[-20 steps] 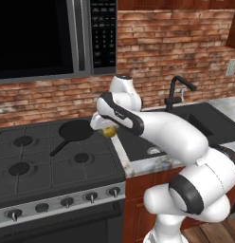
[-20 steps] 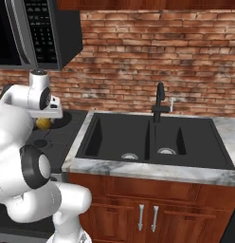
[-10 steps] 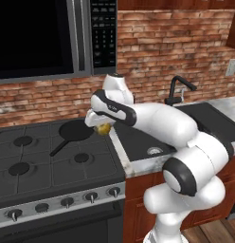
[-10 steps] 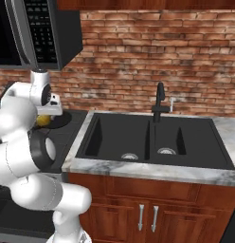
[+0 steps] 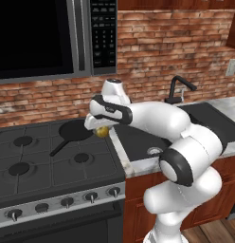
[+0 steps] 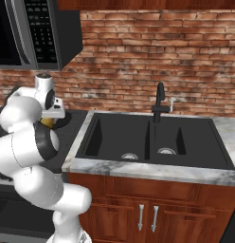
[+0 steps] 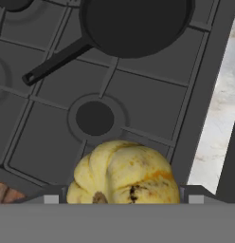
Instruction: Put the garlic and squash in the pan. Then turn on the rear right burner and set the heat to medium.
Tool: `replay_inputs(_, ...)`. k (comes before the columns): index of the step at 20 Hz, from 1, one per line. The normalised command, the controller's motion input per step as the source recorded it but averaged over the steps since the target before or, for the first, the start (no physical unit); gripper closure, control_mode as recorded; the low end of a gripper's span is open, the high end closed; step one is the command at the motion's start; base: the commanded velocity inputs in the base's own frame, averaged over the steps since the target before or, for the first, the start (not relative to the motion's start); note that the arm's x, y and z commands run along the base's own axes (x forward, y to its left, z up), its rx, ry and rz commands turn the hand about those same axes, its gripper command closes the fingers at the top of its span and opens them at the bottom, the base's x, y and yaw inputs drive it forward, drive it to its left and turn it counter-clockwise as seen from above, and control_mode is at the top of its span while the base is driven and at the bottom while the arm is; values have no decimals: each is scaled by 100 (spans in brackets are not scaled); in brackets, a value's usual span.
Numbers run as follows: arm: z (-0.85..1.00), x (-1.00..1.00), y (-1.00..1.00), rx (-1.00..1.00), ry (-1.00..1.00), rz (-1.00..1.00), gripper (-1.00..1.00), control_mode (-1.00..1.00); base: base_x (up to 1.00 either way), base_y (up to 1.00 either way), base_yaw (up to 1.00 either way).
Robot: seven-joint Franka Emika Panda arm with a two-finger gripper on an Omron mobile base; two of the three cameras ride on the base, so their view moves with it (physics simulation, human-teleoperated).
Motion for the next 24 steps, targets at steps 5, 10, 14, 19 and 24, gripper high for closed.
replay_inputs(5, -17, 54, 6, 0, 0, 0, 100, -100, 0, 0, 0)
replay_inputs(10, -4, 46, 11, 0, 0, 0, 100, -100, 0, 0, 0)
replay_inputs(14, 0, 27, 16, 0, 0, 0, 100, -100, 0, 0, 0)
replay_inputs(19, 0, 13, 20, 0, 0, 0, 100, -100, 0, 0, 0)
replay_inputs(24, 0, 20, 17, 0, 0, 0, 100, -100, 0, 0, 0)
